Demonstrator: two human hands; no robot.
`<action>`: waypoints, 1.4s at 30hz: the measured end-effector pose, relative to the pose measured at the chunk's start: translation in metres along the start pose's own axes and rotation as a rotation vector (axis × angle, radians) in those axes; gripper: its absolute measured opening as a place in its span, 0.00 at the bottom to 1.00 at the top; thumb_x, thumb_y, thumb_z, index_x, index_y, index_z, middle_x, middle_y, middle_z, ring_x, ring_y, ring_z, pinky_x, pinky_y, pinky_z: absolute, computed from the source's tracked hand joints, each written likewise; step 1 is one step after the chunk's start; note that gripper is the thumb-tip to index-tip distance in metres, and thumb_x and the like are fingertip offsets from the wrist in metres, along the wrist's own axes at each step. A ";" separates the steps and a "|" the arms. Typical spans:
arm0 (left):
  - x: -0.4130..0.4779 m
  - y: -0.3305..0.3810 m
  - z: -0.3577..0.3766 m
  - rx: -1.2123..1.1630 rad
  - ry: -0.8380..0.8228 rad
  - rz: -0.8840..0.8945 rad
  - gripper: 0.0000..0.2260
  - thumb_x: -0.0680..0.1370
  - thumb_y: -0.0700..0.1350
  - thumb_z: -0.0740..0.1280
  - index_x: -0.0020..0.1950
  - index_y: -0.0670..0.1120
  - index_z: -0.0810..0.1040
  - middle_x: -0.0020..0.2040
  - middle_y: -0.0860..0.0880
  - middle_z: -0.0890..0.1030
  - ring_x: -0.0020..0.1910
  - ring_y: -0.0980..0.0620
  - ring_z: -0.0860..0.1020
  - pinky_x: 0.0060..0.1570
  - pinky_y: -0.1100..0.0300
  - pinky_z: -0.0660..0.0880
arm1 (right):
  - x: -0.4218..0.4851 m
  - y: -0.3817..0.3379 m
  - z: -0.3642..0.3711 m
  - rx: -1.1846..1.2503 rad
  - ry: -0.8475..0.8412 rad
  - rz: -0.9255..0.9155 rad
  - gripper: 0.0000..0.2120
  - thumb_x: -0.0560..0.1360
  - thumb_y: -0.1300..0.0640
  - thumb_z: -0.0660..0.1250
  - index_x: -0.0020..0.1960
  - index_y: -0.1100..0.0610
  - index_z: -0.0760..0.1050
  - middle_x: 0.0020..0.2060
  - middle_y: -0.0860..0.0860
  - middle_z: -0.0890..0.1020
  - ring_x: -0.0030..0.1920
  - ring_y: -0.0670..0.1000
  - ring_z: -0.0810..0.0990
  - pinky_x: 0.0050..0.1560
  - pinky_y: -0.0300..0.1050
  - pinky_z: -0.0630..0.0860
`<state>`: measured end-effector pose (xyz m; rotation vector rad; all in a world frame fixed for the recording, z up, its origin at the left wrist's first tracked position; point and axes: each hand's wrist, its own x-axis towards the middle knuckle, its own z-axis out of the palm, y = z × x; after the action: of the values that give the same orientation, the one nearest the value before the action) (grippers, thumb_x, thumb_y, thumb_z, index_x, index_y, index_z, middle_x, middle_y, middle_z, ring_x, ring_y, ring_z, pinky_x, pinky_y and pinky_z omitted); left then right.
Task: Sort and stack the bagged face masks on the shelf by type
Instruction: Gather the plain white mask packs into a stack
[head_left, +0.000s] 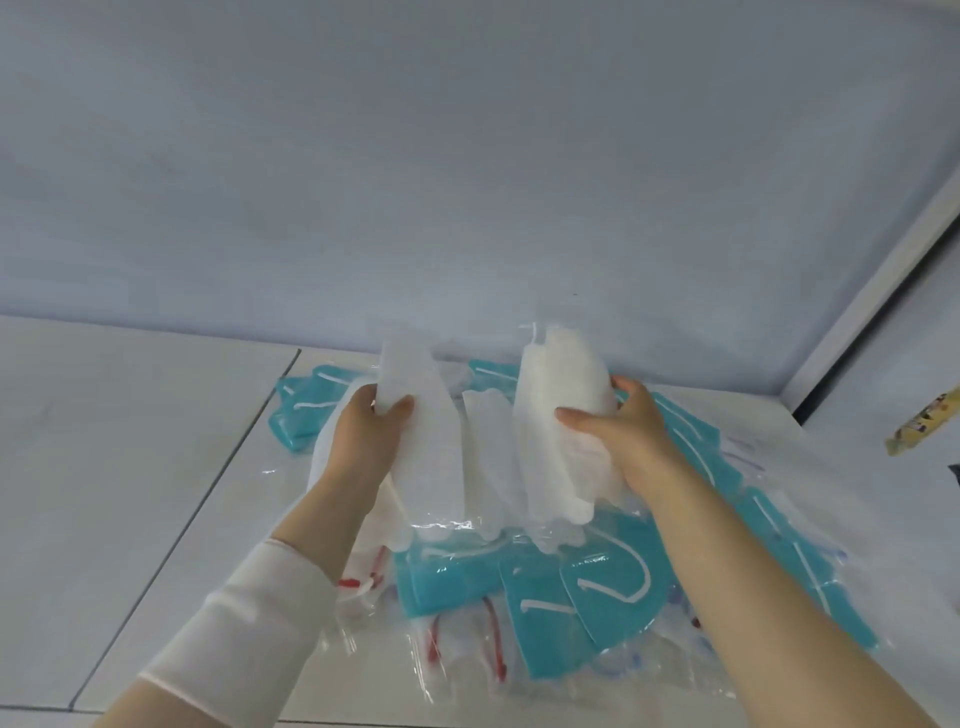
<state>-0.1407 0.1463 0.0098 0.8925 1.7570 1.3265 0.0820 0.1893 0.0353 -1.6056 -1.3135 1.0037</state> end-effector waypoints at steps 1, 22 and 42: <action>-0.003 0.002 0.001 0.005 -0.006 0.009 0.17 0.80 0.47 0.61 0.68 0.43 0.69 0.59 0.44 0.77 0.53 0.44 0.76 0.58 0.50 0.74 | 0.000 -0.006 -0.006 0.085 -0.021 0.004 0.39 0.63 0.59 0.78 0.69 0.55 0.64 0.63 0.53 0.73 0.58 0.56 0.75 0.57 0.52 0.74; 0.007 -0.009 -0.050 -0.269 0.067 -0.036 0.11 0.78 0.42 0.65 0.58 0.39 0.76 0.45 0.43 0.80 0.41 0.45 0.78 0.42 0.56 0.75 | -0.019 0.014 0.037 -0.548 -0.103 -0.193 0.36 0.67 0.50 0.75 0.69 0.58 0.63 0.63 0.56 0.73 0.61 0.57 0.73 0.58 0.47 0.70; -0.016 -0.024 -0.110 -0.250 0.191 -0.032 0.21 0.72 0.50 0.71 0.58 0.39 0.77 0.54 0.37 0.81 0.51 0.39 0.80 0.53 0.45 0.77 | -0.032 0.001 0.101 -0.954 -0.191 -0.312 0.37 0.69 0.36 0.67 0.68 0.58 0.62 0.63 0.58 0.72 0.64 0.60 0.69 0.63 0.51 0.65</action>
<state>-0.2310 0.0780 0.0094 0.6134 1.6896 1.6126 -0.0159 0.1684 0.0018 -1.8796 -2.3033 0.3207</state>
